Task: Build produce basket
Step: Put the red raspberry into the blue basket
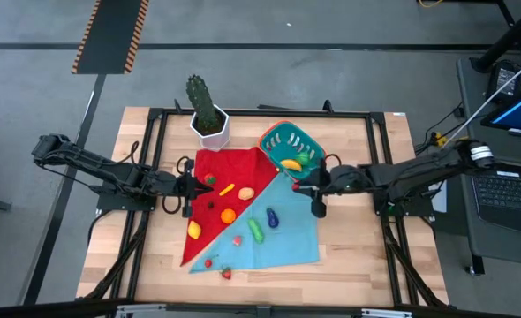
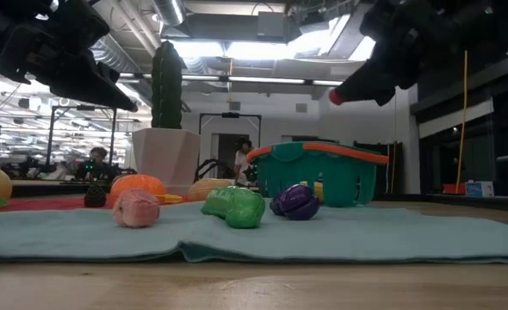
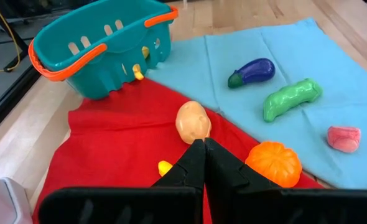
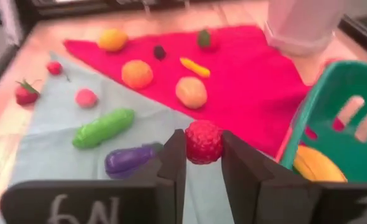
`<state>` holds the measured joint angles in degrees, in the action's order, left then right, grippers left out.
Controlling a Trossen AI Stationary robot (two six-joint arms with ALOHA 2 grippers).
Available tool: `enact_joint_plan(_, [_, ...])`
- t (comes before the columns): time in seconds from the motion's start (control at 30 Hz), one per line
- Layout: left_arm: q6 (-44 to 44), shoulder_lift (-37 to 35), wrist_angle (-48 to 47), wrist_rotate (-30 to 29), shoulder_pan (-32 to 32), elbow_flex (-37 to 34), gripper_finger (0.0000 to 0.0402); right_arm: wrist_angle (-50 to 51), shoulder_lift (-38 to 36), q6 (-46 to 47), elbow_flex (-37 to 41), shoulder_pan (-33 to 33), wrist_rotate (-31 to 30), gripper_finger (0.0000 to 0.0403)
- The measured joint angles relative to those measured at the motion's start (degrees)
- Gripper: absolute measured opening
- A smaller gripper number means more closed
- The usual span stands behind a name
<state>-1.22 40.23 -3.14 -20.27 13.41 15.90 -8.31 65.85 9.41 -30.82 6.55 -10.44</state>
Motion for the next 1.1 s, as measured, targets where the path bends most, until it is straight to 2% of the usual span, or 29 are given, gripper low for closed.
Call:
enact_joint_plan(0.23, [-1.3, 0.0, 0.4, 0.0, 0.0, 0.0, 0.0, -9.5, -2.0, -3.2, 6.5, -2.4, 3.1, 0.0079])
enact_joint_plan(0.43, [-1.4, 0.0, 1.2, -0.5, 0.0, 0.0, 0.0, -15.5, -2.1, -4.4, 8.6, -5.0, 6.4, 0.0079])
enact_joint_plan(0.53, [-1.4, 0.0, 1.6, -1.9, 0.0, 0.0, 0.0, -16.0, -2.1, -6.0, 8.6, -6.2, 2.2, 0.0078])
enact_joint_plan(0.73, [-1.7, 0.0, 1.6, -4.9, 0.0, 0.0, 0.0, -16.1, -2.1, -6.9, 8.6, -8.8, -10.2, 0.0078])
enact_joint_plan(0.83, [-1.7, 0.0, 1.6, -5.0, 0.0, 0.0, 0.0, -16.1, -2.1, -6.9, 8.6, -10.2, -12.2, 0.0078])
enact_joint_plan(1.1, [-1.7, 0.0, 1.6, -5.0, 0.0, 0.0, 0.0, -15.6, -1.7, -7.2, 8.0, -15.3, -12.0, 0.0078])
